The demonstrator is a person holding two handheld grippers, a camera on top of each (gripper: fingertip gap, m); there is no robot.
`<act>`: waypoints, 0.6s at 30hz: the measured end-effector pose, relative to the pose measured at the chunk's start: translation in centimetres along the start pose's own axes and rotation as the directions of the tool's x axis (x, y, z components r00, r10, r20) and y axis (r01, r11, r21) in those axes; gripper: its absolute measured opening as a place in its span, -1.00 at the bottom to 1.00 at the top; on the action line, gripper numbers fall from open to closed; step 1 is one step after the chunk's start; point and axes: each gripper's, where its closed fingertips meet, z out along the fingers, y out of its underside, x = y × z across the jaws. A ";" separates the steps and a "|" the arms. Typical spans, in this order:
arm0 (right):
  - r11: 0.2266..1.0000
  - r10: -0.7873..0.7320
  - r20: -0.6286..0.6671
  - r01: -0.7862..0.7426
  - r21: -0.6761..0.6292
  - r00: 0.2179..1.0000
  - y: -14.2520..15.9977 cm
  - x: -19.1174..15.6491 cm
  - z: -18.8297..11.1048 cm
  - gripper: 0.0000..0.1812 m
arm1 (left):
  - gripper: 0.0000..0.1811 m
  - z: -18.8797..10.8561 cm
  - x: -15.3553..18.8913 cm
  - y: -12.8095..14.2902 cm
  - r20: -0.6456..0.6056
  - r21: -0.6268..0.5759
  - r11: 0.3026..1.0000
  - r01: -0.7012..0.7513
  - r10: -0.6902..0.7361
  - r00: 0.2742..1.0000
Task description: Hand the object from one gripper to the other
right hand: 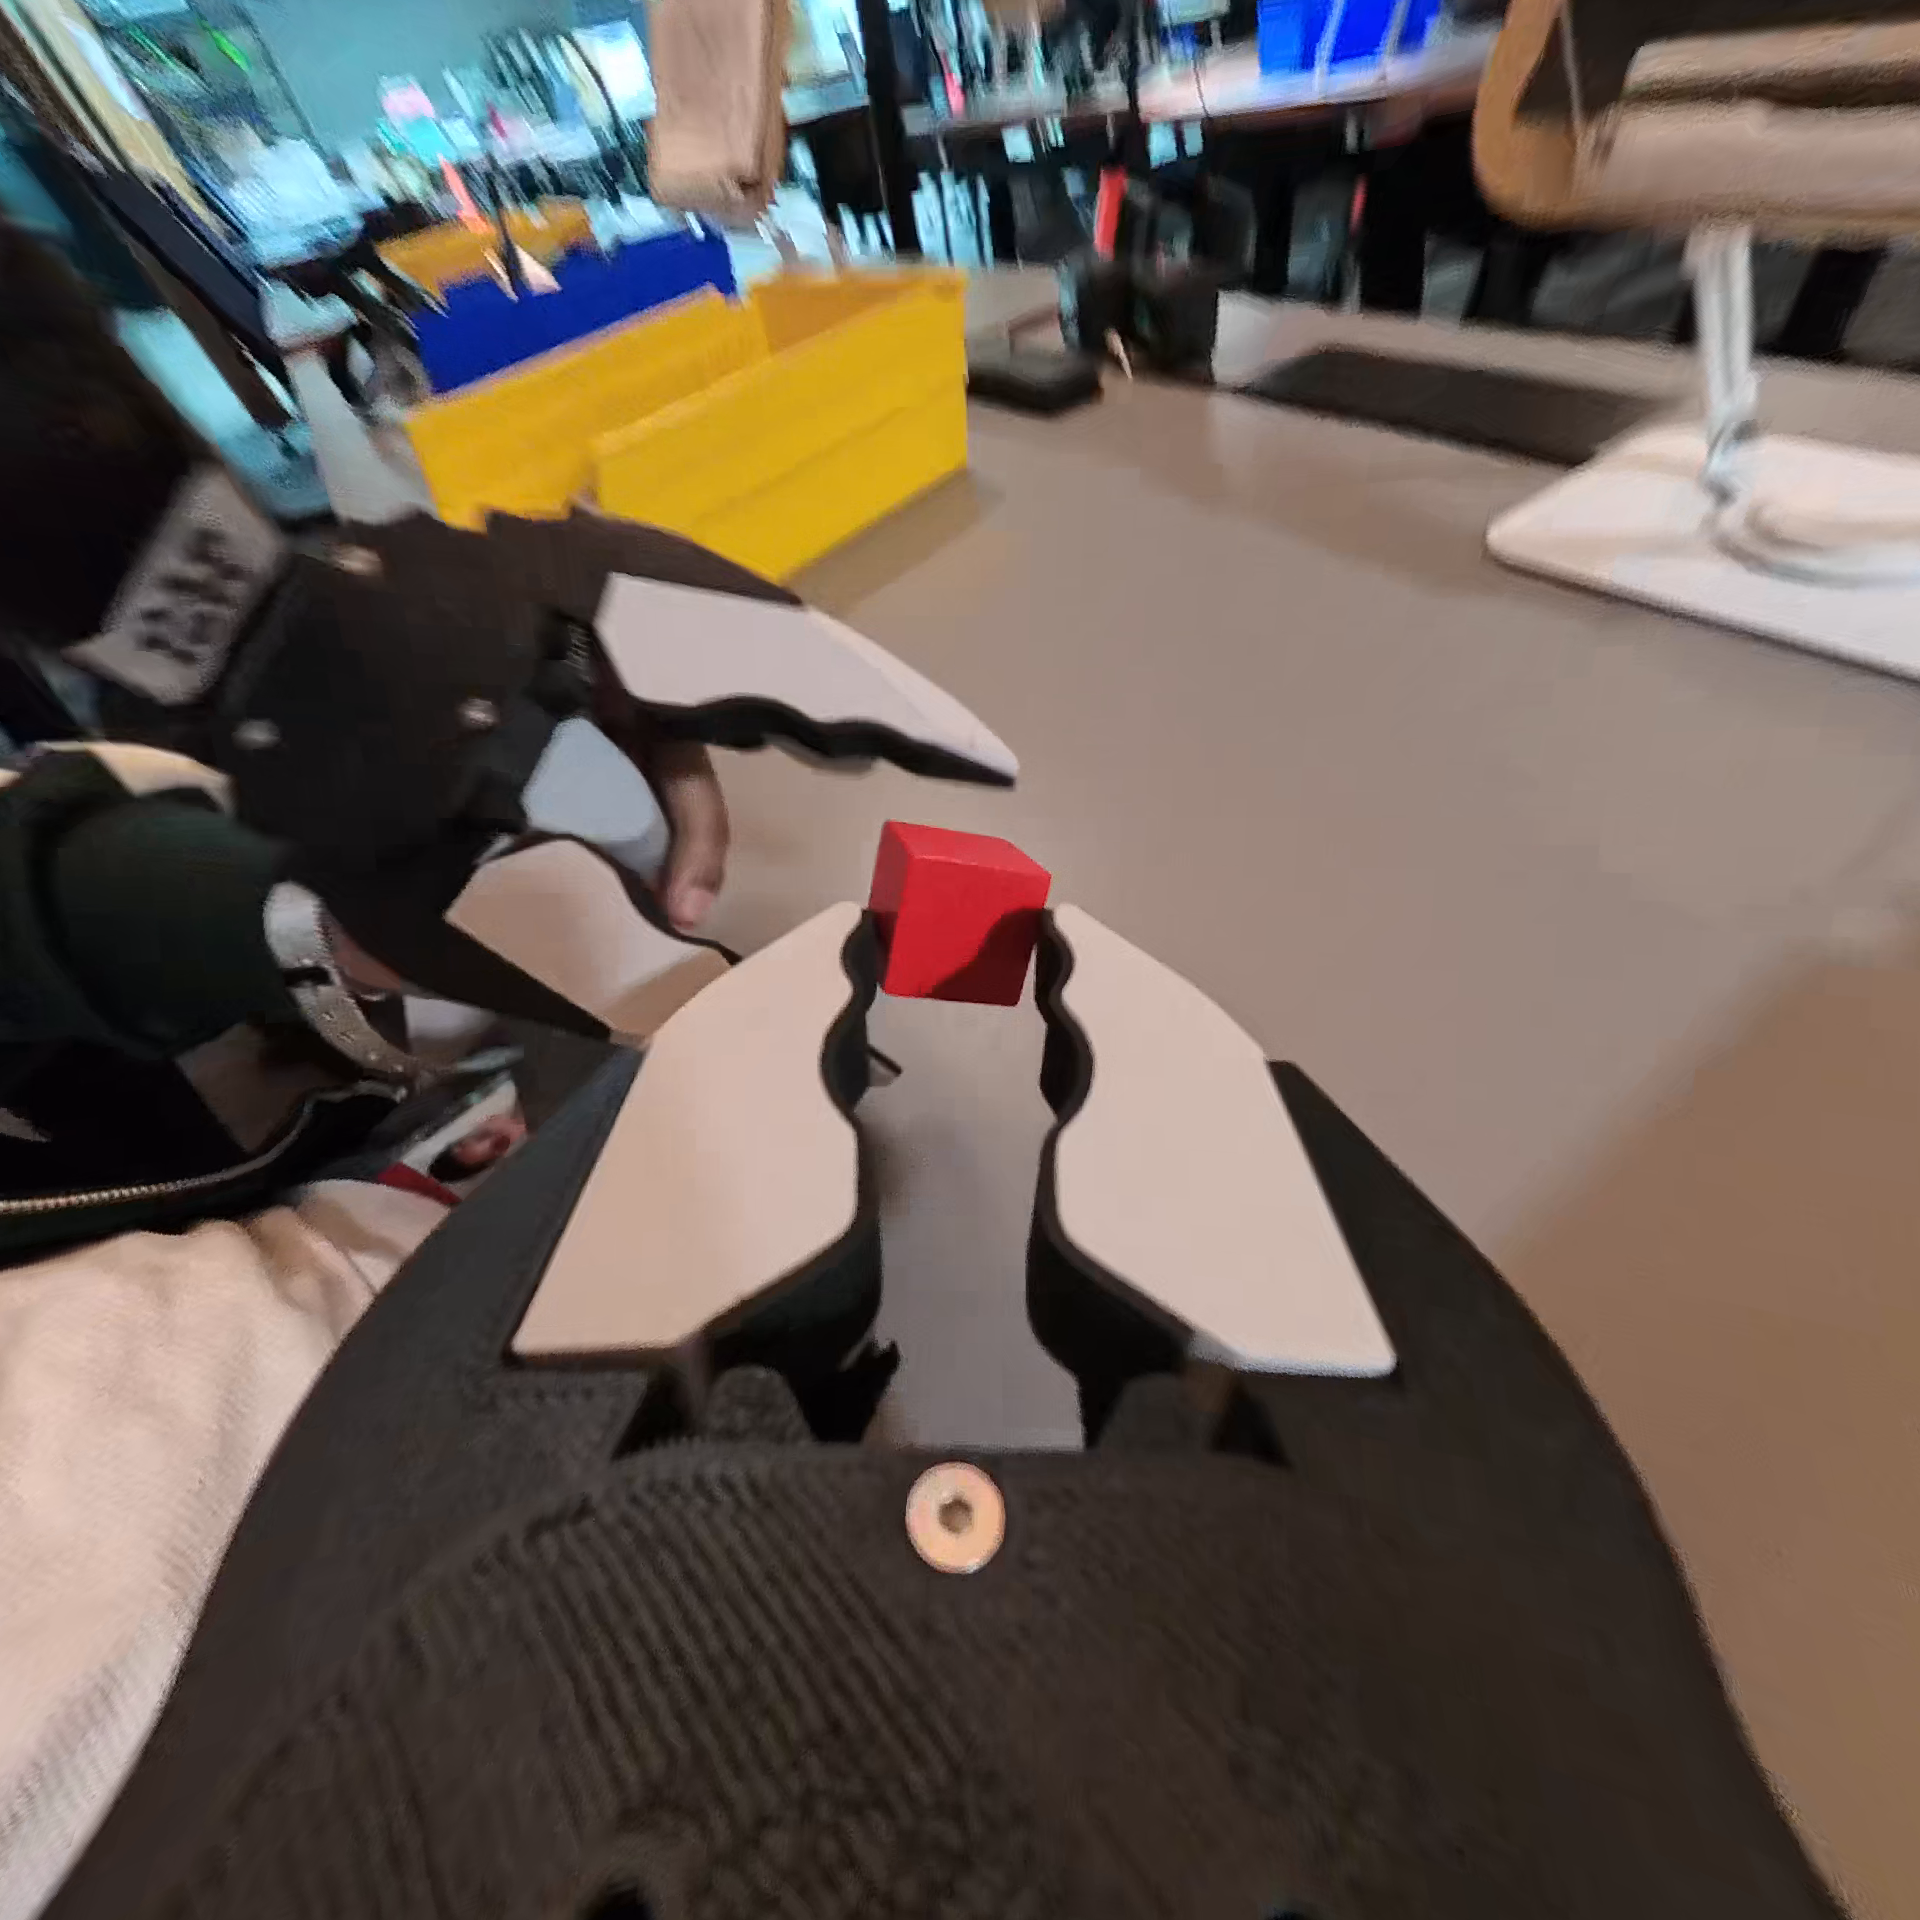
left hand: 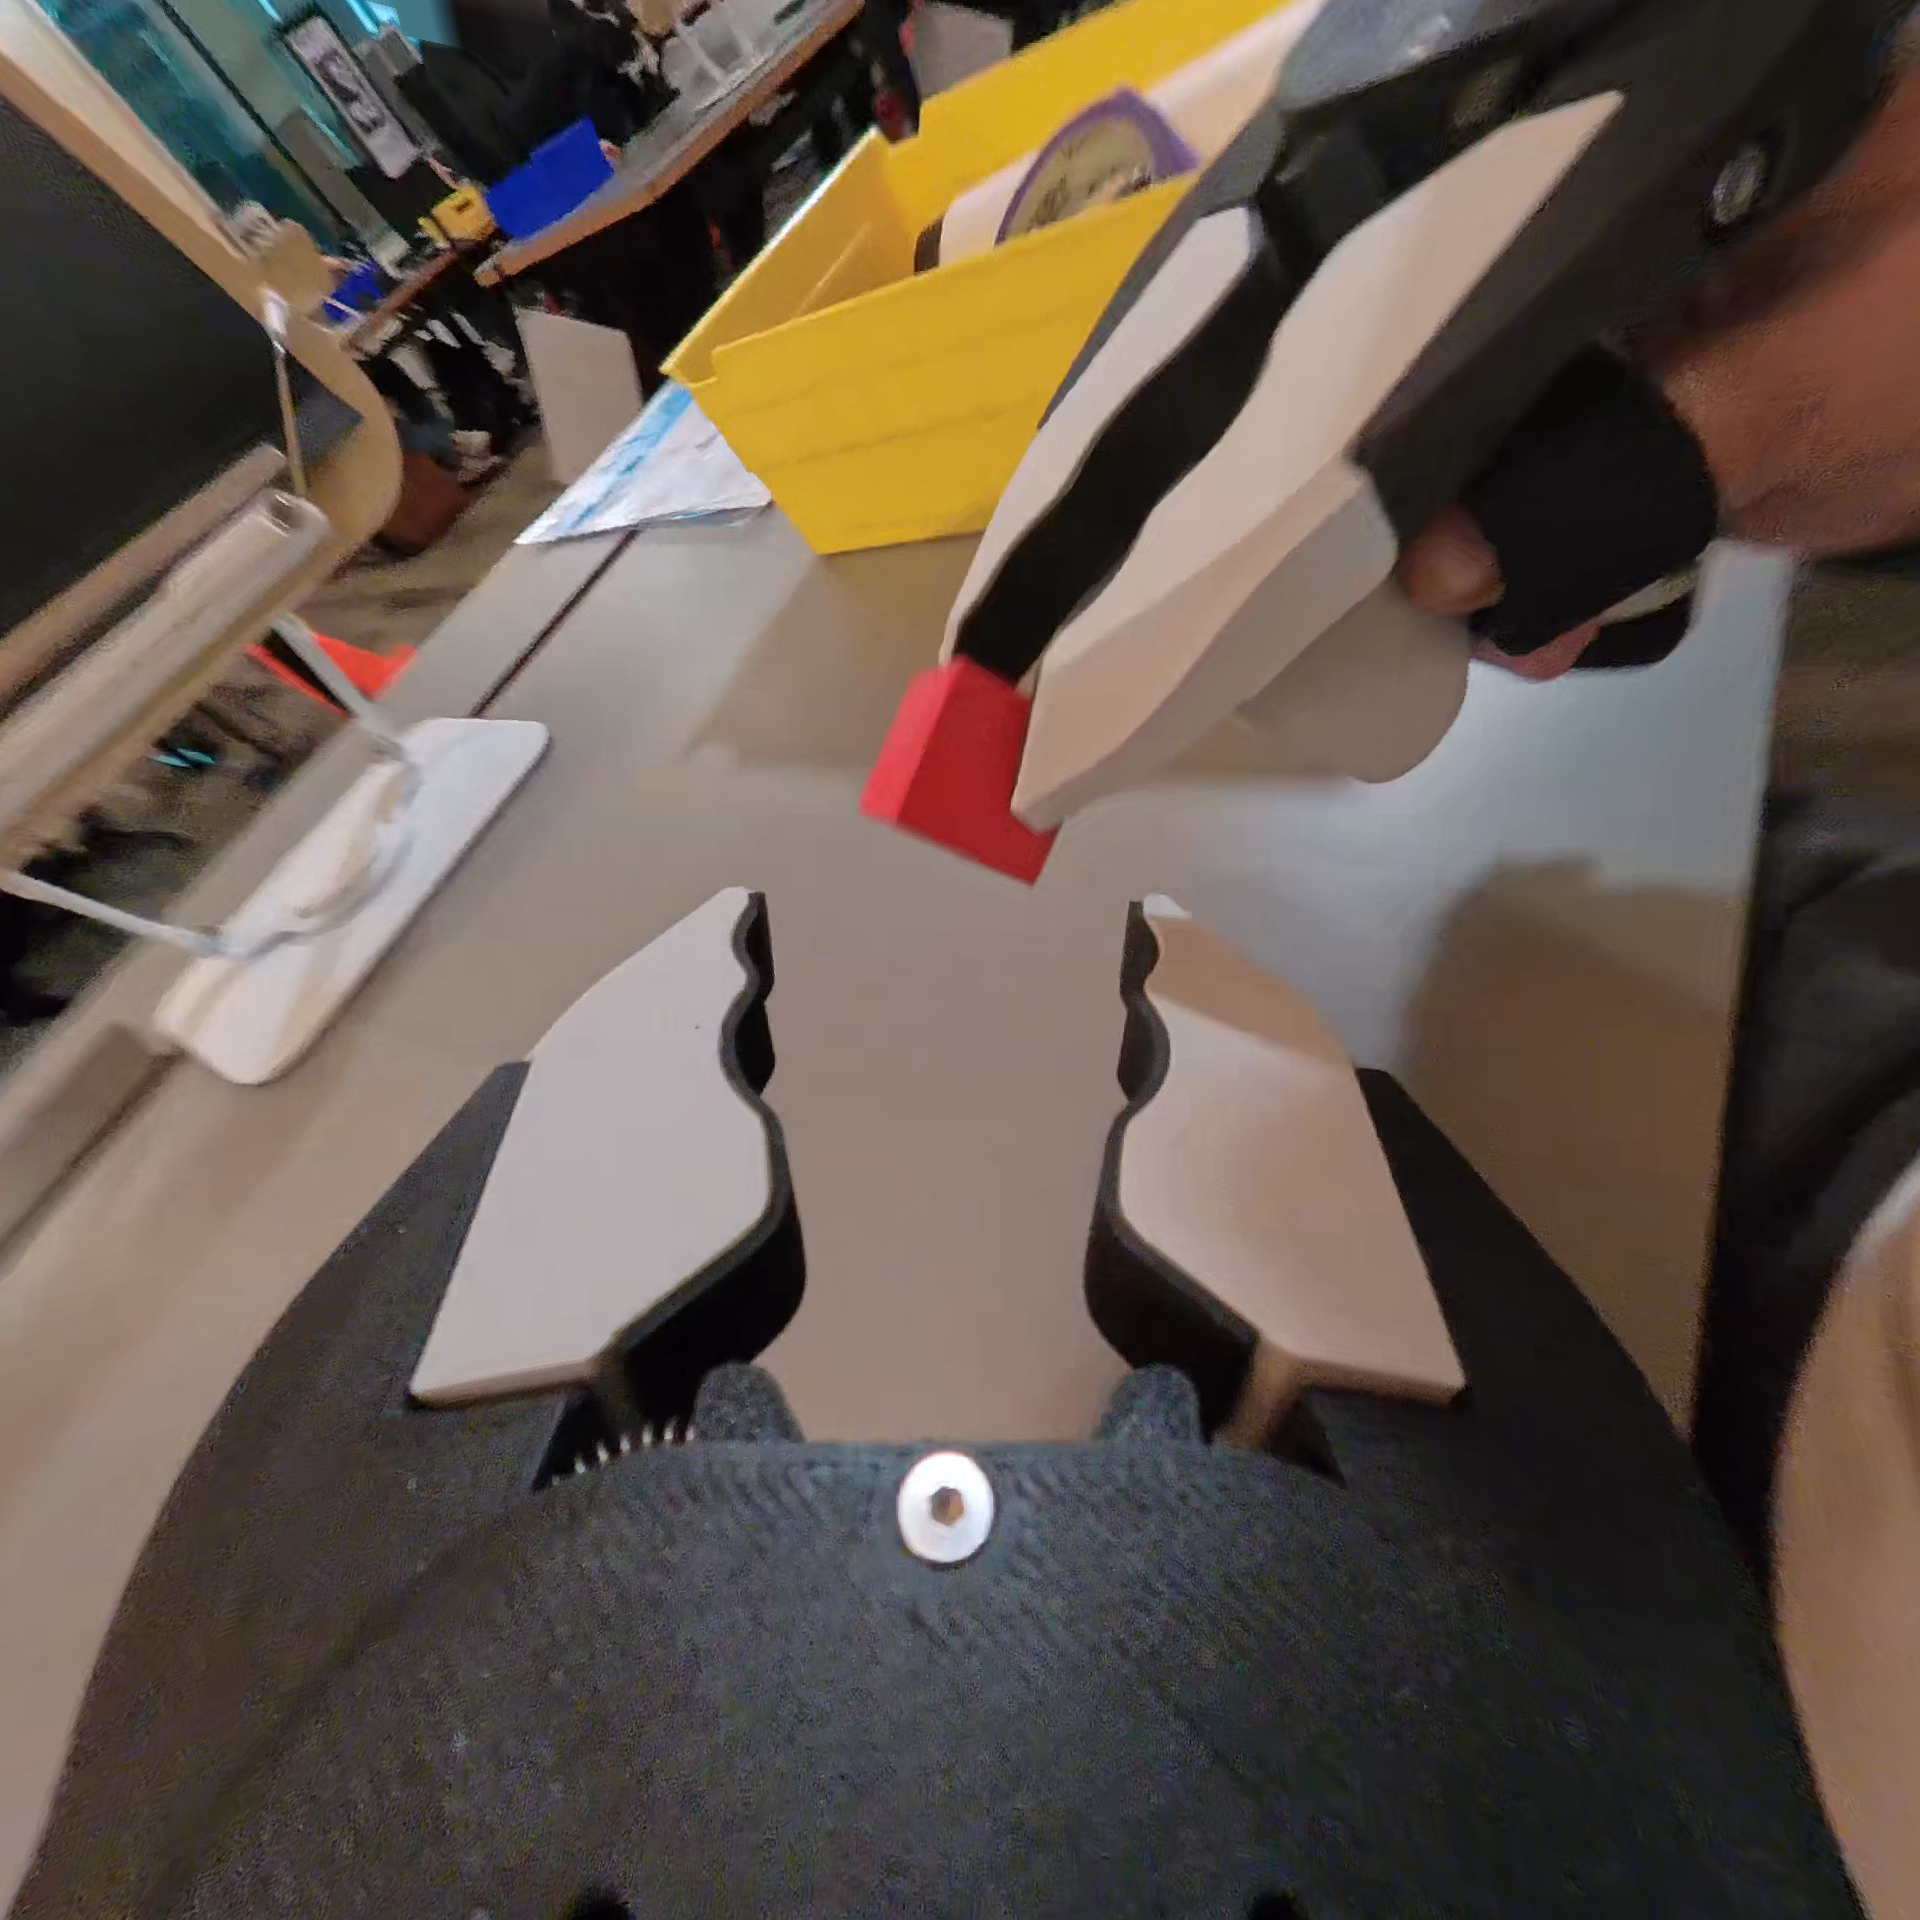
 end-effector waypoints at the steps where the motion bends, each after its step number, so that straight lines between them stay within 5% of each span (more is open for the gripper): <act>1: 0.999 -0.017 0.017 0.016 0.050 1.000 -0.7 -0.1 -0.4 -0.68 | -0.33 -0.1 0.1 -0.1 -0.049 0.029 0.997 0.076 -0.074 0.996; 4: 0.981 -0.112 0.055 0.101 0.166 0.992 -2.1 -0.4 -1.4 -0.68 | -0.27 -0.6 0.7 -1.1 -0.269 0.110 0.932 0.345 -0.306 0.913; 9: 0.956 -0.161 0.135 0.121 0.268 0.978 -3.0 -1.8 -1.8 -0.68 | -0.45 -3.2 -0.2 -3.9 -0.644 0.141 0.613 0.777 -0.539 0.542; 13: 0.928 -0.264 0.117 0.219 0.300 0.957 -3.1 -2.5 -1.7 -0.68 | -0.51 -4.1 -1.1 -4.1 -0.813 -0.079 0.331 0.940 -0.568 0.131; 16: 0.889 -0.386 0.065 0.353 0.292 0.920 -2.8 -3.1 -1.4 -0.68 | -0.42 -4.4 -0.7 -4.2 -0.844 -0.327 0.166 0.930 -0.494 -0.209; 18: 0.853 -0.474 0.037 0.448 0.269 0.880 -2.4 -3.5 -1.1 -0.68 | -0.41 -4.4 -0.2 -4.2 -0.827 -0.415 0.124 0.901 -0.463 -0.317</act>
